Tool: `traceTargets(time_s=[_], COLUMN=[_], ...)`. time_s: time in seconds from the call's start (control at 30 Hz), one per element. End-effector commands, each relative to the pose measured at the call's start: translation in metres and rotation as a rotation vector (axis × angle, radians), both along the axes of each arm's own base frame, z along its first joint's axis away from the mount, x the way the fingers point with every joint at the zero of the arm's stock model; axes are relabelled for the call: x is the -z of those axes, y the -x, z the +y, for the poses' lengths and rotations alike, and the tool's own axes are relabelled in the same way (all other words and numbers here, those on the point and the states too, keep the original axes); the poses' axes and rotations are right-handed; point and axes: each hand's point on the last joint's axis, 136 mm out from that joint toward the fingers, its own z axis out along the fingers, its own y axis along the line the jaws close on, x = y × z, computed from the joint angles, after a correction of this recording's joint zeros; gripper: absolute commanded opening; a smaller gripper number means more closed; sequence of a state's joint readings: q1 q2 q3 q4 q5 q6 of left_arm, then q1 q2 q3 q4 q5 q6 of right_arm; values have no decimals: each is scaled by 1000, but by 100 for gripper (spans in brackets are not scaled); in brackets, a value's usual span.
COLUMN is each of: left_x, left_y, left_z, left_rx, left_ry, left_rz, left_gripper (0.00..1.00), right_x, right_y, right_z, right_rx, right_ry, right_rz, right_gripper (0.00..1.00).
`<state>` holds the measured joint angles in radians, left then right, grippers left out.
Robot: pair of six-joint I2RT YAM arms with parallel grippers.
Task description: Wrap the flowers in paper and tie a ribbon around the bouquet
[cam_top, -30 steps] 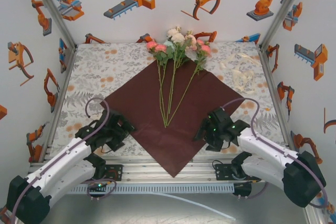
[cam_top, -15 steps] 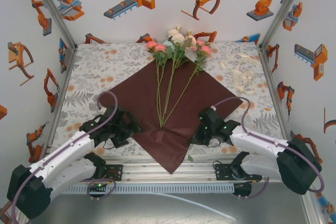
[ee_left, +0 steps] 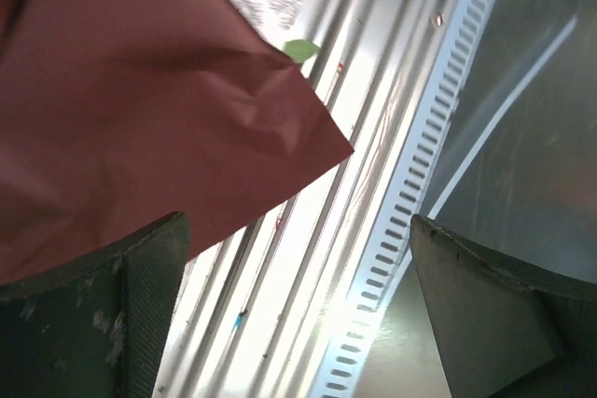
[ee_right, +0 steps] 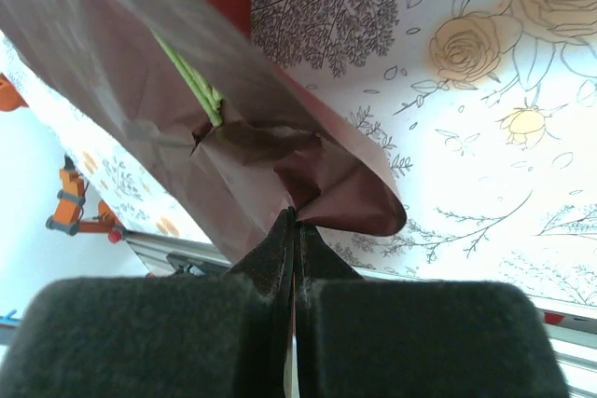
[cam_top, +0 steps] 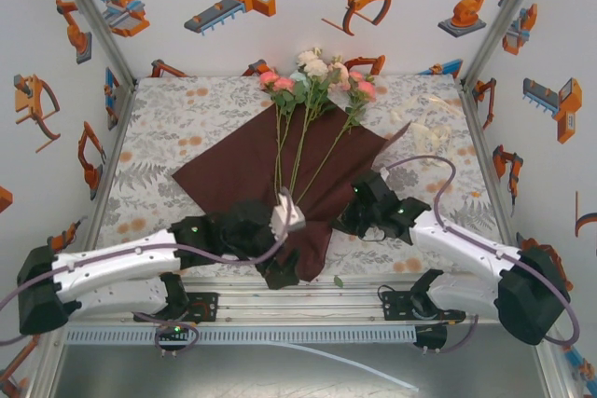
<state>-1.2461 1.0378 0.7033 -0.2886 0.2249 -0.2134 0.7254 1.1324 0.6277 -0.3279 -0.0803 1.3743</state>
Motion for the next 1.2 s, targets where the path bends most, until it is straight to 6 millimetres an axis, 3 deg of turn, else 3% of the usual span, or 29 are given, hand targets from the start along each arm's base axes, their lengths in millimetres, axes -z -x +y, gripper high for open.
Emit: traceTargets(time_s=[0.0,0.1,0.23,0.3,0.33,0.4,0.43,0.47,0.53,0.57,0.73,0.87,1.0,1.17], left_x=[11,31,41,40,36,19,9,-1,-12,-16,-44,-48,-57,-70], left_y=[16,23,3,-10,-16,-29,-34,-37,-46,-51,-76,-99,-116,-127], left_z=[-23,-32,-38,-37,-36,-32,-29,-28,-23,-21,-8,1,0,1], left_rx=[175,232,163,97,57,-27,-60,-77,-119,-141,-210,-242,-266,-292], left_ry=[-24,-108,-147,-145,-139,-114,-95,-71,-32,-7,61,41,62,129], left_rz=[-177,-291,-484,-546,-566,-604,-613,-609,-560,-522,-519,-541,-559,-543], left_gripper=[95,100,99,90,79,42,18,0,0,0,0,0,0,0], right_x=[-6,-6,-9,-8,-7,-5,-6,-8,-23,-37,-104,-142,-150,-117], right_y=[-10,-14,-15,-14,-13,-13,-14,-15,-22,-25,-11,10,33,19], right_z=[-6,-6,-3,-4,-6,-12,-16,-18,-18,-18,-23,-6,23,57], right_rx=[64,69,61,63,66,73,75,71,16,-74,-533,-766,-963,-1071], right_ry=[25,26,20,22,25,31,31,29,17,52,268,274,175,76], right_rz=[-8,-7,-4,-6,-4,-4,-13,-27,-102,-193,-667,-1106,-1387,-1271], right_gripper=[0,0,0,0,0,0,4,16,48,56,77,81,88,90])
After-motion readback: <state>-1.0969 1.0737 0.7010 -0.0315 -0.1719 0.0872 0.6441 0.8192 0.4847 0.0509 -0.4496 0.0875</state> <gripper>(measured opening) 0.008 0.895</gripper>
